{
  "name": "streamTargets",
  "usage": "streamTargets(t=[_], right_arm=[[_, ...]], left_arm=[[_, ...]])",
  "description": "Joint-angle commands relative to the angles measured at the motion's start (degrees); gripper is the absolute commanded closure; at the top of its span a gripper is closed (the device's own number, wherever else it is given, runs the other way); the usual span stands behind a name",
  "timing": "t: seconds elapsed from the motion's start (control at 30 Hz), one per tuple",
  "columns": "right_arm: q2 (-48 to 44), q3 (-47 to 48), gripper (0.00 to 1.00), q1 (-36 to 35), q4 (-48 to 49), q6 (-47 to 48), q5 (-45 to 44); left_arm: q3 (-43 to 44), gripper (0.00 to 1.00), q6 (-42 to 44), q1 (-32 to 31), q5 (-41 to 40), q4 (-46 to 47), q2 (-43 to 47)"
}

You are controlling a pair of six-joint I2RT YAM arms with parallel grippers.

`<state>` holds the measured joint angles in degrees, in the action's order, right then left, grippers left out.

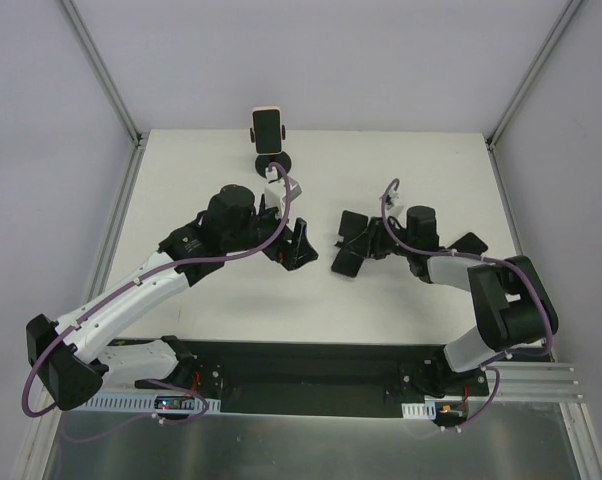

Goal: Place the phone on the phone stand

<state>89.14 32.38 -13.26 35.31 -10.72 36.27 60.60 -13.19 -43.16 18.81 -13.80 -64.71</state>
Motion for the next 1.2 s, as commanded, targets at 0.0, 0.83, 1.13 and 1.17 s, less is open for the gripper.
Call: streamTargets(t=[0.0,0.83,1.13,1.17], right_arm=[[-2.8,4.6,0.99,-5.5,-9.8,12.2,15.3],[-19.1,18.7,0.04,-35.0,-65.9,-23.2,-62.6],[-3.0,35.6,0.04,-43.1,-83.7,-43.2,-79.7],[-1.6,36.0,0.04,-43.2,-83.0,-42.6,-80.0]], left_arm=[[2.0,0.18,1.3,-0.6,-1.6,-1.4,1.0],[5.3,0.17,-1.0,0.3,-16.4,-7.6,0.7],[4.8,0.16,-2.8,0.8,-25.3,-9.0,2.3],[4.7,0.16,-2.9,0.8,-26.0,-9.0,2.7]])
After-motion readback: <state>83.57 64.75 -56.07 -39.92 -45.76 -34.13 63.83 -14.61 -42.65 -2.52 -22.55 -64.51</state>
